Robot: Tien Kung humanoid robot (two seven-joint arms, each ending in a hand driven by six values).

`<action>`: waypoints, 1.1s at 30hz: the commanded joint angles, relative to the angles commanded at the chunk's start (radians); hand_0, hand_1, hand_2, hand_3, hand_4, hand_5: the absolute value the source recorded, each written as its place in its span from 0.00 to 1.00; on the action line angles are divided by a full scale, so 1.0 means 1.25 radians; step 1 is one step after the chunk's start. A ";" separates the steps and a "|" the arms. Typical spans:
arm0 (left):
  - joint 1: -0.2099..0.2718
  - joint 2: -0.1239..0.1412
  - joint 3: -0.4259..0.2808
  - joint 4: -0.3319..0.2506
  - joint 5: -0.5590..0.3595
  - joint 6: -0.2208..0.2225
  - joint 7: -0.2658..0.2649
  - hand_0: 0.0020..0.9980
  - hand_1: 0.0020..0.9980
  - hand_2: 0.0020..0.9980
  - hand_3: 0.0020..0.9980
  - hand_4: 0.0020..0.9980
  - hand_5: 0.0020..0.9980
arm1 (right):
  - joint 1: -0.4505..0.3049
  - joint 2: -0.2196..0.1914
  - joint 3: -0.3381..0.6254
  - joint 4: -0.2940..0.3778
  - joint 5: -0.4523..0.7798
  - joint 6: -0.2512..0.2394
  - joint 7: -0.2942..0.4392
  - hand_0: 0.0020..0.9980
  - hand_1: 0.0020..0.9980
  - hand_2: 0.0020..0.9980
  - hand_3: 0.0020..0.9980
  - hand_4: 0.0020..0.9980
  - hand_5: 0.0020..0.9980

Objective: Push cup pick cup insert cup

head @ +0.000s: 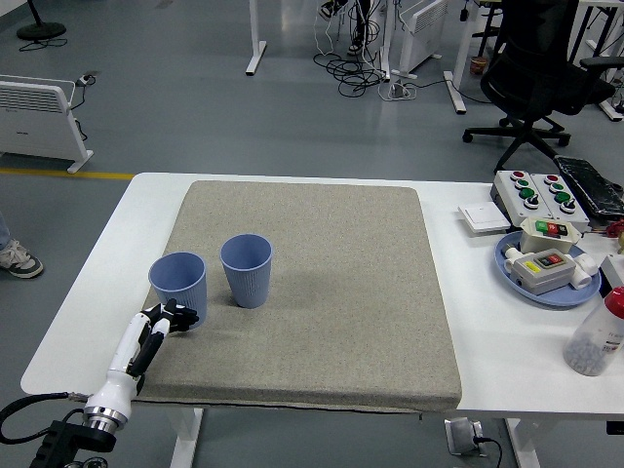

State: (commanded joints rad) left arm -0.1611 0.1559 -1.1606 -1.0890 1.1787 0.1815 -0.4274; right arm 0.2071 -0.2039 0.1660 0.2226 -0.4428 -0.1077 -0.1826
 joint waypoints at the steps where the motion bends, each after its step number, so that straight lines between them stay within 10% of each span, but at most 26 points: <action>1: -0.001 0.000 0.000 0.001 -0.001 0.000 0.000 0.61 0.64 0.60 0.52 0.56 1.00 | 0.000 0.000 0.000 0.000 0.000 0.000 0.000 0.73 0.67 0.70 0.59 0.16 0.38; 33: -0.100 -0.012 0.041 0.113 -0.051 -0.012 -0.003 0.66 0.69 0.66 0.58 0.57 1.00 | -0.007 0.005 0.008 0.001 -0.009 0.004 -0.003 0.73 0.67 0.70 0.59 0.16 0.39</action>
State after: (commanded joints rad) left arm -0.2867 0.1403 -1.1094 -0.9472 1.1144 0.1660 -0.4307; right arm 0.1986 -0.1975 0.1755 0.2233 -0.4538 -0.1033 -0.1865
